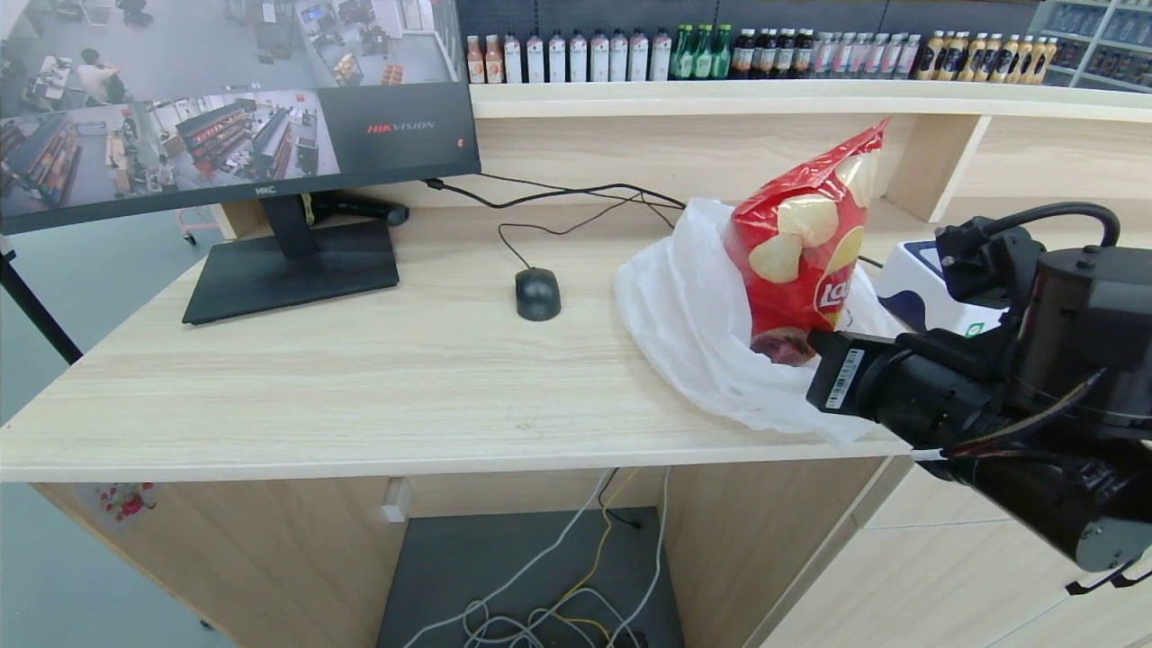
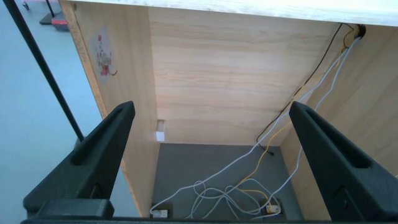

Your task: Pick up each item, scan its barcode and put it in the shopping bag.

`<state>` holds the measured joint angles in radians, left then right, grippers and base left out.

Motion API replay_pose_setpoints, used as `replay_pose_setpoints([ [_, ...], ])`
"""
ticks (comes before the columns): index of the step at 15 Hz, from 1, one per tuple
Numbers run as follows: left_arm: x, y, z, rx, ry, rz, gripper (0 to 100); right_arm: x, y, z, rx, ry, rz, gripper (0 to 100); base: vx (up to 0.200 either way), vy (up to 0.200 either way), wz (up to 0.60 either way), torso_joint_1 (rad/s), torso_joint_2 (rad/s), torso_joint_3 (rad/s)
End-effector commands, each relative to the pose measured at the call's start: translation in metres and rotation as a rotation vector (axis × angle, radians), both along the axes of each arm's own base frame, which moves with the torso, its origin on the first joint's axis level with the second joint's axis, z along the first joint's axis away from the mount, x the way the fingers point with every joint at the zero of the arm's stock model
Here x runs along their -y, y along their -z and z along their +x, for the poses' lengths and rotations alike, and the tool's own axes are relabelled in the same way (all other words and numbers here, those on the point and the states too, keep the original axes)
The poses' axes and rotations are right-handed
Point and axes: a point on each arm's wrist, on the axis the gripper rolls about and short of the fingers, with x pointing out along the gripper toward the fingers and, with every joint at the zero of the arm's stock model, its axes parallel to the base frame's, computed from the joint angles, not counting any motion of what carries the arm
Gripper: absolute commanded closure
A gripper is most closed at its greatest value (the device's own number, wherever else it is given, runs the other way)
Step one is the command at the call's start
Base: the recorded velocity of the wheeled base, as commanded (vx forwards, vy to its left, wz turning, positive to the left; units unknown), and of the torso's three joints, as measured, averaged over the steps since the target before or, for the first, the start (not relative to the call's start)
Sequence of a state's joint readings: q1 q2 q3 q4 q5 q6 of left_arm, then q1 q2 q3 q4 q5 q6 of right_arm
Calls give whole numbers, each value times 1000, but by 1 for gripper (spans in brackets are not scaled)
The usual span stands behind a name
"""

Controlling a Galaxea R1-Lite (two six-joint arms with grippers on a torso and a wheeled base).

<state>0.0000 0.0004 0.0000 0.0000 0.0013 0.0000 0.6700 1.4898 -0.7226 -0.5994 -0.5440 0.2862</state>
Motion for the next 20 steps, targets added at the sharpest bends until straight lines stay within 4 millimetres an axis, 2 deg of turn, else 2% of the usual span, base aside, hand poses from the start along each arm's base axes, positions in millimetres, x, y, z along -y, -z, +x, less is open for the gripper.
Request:
replay_pose_setpoints([
  [1, 0, 0, 0, 0, 0, 0, 0, 5, -2, -7, 9, 0, 8, 100, 0, 0, 0, 0, 0, 0],
  [6, 0, 0, 0, 0, 0, 0, 0, 10, -1, -13, 9, -3, 7, 100, 0, 0, 0, 0, 0, 0],
  [7, 0, 0, 0, 0, 0, 0, 0, 10, -1, -13, 9, -3, 8, 0, 0, 0, 0, 0, 0, 0],
  [15, 0, 0, 0, 0, 0, 0, 0, 15, -4, -20, 23, -3, 14, 0, 0, 0, 0, 0, 0, 0],
  [20, 0, 0, 0, 0, 0, 0, 0, 37, -6, -53, 69, -35, -37, 0, 0, 0, 0, 0, 0, 0],
])
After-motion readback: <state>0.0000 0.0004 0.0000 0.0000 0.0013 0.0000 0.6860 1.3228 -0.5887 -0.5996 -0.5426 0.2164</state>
